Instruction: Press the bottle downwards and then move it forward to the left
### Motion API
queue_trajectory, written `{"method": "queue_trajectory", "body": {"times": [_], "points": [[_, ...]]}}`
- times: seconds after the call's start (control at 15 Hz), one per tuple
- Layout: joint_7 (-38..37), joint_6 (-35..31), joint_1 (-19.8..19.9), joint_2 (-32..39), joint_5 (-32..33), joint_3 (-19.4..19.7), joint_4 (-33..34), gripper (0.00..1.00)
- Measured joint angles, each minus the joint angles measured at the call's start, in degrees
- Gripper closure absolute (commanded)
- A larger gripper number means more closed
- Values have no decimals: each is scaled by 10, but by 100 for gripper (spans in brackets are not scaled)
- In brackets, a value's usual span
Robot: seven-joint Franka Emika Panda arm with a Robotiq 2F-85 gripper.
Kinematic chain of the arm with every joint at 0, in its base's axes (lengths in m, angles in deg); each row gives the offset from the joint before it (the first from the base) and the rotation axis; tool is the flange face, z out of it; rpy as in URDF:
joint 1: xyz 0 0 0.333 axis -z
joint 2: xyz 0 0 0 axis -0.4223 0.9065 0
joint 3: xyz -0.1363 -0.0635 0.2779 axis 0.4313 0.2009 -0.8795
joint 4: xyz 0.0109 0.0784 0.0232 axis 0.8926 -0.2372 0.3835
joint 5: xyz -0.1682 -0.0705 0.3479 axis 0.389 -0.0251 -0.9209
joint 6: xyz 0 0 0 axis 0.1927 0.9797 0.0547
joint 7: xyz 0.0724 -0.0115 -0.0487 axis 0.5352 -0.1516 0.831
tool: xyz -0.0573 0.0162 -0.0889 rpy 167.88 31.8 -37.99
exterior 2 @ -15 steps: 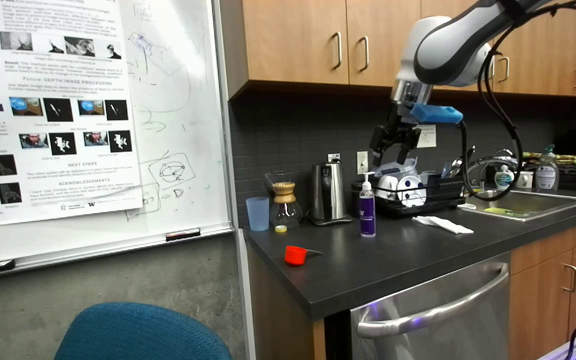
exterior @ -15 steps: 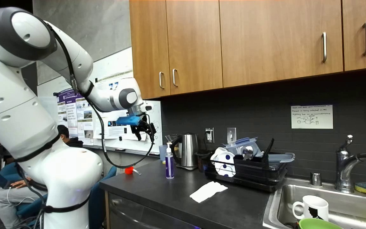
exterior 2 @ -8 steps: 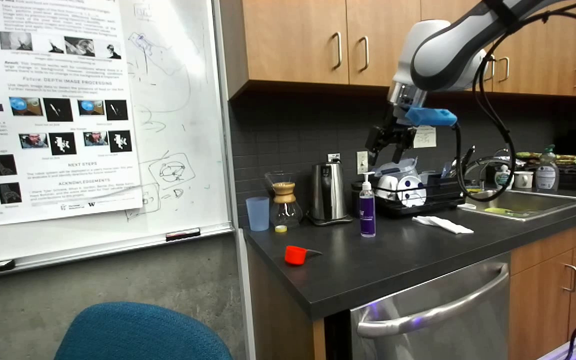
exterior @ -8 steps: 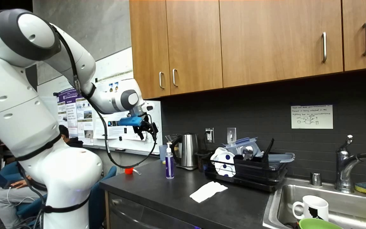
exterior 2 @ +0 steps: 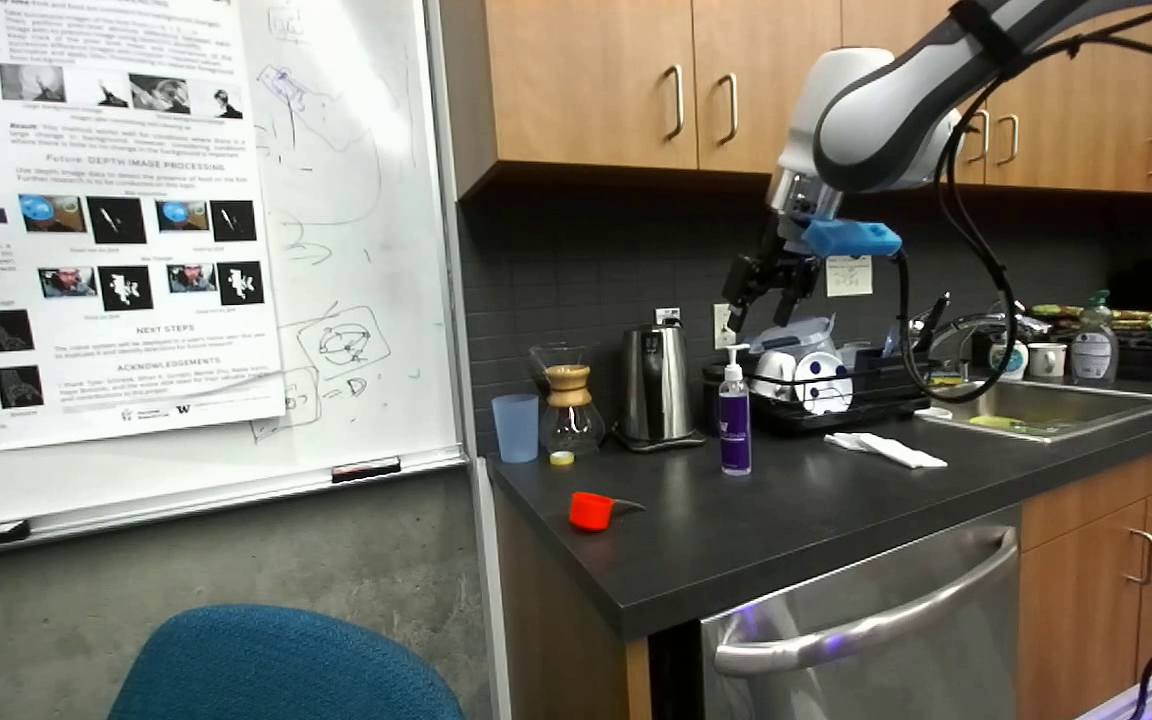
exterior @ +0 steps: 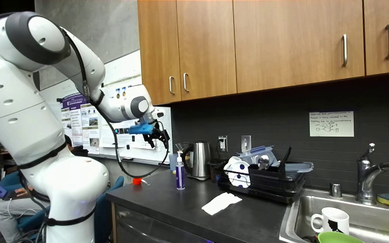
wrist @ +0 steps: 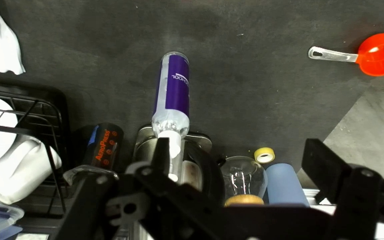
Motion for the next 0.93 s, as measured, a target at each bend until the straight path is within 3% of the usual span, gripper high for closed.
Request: {"method": "queue_trajectory", "body": {"times": [0.47,0.6,0.93], "points": [[0,-35,9,69,26,1,43,0],[0,-40,13,85,36,1,58,27],[0,-50,23,116,58,1,88,62]]}}
